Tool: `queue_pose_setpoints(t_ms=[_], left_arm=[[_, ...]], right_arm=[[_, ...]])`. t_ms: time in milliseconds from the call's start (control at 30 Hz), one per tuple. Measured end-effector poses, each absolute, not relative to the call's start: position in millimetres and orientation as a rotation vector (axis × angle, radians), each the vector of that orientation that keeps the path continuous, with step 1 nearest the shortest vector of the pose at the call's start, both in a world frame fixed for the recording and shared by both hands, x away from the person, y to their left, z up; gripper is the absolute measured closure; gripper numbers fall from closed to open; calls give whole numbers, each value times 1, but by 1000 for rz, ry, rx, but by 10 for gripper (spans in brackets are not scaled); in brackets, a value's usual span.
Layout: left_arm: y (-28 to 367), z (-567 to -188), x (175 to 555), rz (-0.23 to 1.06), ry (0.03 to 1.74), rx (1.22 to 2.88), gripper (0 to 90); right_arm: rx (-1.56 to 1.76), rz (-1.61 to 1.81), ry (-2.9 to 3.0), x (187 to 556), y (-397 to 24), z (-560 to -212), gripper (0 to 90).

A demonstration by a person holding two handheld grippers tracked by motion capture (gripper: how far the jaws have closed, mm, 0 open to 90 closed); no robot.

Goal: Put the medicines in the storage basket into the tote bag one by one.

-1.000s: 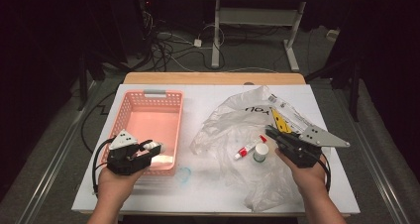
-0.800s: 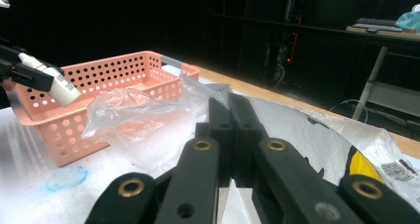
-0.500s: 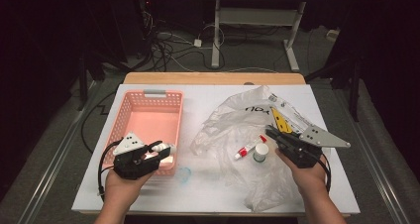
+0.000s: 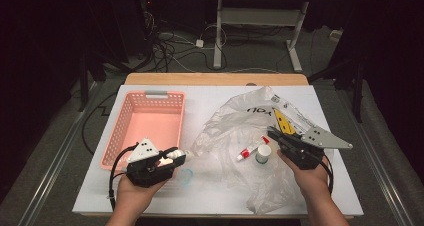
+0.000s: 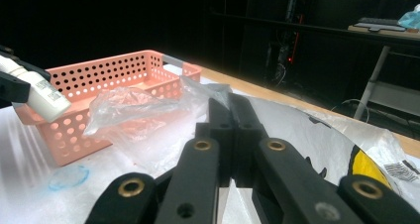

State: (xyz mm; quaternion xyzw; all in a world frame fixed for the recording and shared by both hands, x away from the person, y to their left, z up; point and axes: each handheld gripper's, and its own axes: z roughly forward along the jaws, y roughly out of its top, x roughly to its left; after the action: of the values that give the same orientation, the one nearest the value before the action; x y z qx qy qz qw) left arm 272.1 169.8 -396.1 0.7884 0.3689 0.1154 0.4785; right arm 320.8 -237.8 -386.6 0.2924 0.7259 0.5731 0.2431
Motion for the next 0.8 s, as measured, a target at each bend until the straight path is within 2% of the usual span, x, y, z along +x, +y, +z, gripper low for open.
queue_pose_setpoints(t_ms=[800], left_arm=[[103, -400, 279, 251, 783, 1992, 582]], right_arm=[[793, 1576, 1999, 322, -236, -389, 900]])
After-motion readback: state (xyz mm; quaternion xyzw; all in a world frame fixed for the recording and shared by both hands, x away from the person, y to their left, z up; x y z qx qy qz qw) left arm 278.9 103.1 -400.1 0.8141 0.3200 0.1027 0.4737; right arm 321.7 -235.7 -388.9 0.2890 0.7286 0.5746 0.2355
